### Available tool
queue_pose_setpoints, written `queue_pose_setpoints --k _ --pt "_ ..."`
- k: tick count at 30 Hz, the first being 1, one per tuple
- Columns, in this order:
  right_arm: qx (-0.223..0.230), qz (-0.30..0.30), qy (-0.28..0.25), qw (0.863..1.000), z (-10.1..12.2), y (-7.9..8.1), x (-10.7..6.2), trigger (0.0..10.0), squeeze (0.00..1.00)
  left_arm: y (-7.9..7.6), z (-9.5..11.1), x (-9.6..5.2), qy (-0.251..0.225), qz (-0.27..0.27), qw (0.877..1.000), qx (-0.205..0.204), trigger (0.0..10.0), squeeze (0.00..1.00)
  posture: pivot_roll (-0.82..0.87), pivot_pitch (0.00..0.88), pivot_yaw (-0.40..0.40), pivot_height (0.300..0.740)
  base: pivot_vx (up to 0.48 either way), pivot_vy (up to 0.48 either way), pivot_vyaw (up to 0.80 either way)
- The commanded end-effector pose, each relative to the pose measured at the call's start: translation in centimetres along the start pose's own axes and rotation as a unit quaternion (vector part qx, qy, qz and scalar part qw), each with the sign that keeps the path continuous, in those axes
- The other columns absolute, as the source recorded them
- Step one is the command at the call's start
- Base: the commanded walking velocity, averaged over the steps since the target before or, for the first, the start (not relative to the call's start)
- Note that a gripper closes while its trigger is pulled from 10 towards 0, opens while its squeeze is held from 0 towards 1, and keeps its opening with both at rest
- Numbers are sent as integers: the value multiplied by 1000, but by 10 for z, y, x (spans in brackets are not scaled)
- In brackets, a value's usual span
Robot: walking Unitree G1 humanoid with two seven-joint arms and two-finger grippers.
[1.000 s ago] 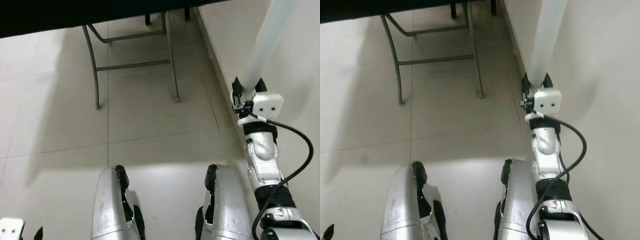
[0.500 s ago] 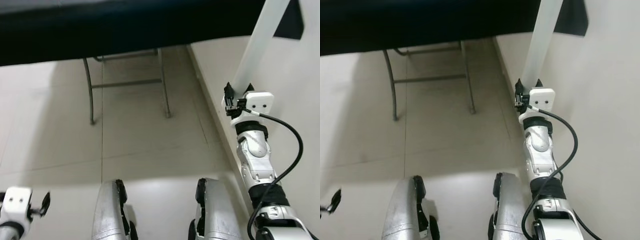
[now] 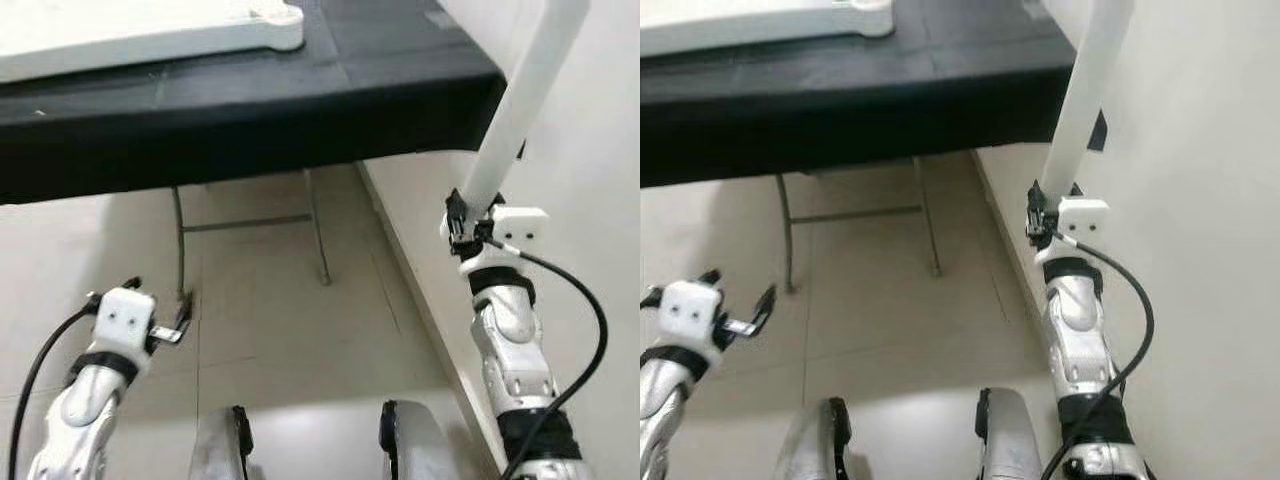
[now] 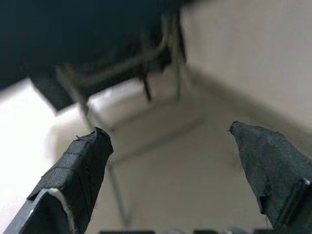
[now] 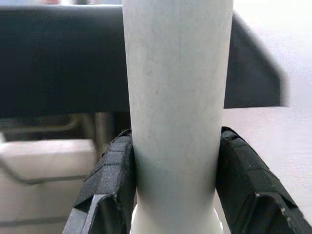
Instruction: Building children table
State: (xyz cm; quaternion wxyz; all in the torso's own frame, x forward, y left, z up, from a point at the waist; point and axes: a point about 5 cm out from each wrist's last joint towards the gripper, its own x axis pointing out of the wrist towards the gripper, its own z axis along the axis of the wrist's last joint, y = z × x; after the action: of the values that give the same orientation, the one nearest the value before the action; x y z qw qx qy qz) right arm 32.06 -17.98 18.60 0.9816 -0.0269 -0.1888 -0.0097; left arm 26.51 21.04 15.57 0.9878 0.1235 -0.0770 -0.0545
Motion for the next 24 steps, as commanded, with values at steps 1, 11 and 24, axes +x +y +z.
queue_pose_setpoints --k 1,11,24 --pt "6 14 13 1000 -1 8 -5 10000 0 -9 3 0 3 -8 1000 -5 10000 0 64 83 -5 619 0 0 0" --pt "53 51 66 995 -14 34 -23 10000 0 -41 5 -2 1 -67 998 -23 10000 0 55 42 -4 642 0 0 0" --pt "158 112 53 980 0 61 -24 10000 0 -76 6 3 8 -156 984 -80 10000 0 48 27 -6 671 0 0 0"
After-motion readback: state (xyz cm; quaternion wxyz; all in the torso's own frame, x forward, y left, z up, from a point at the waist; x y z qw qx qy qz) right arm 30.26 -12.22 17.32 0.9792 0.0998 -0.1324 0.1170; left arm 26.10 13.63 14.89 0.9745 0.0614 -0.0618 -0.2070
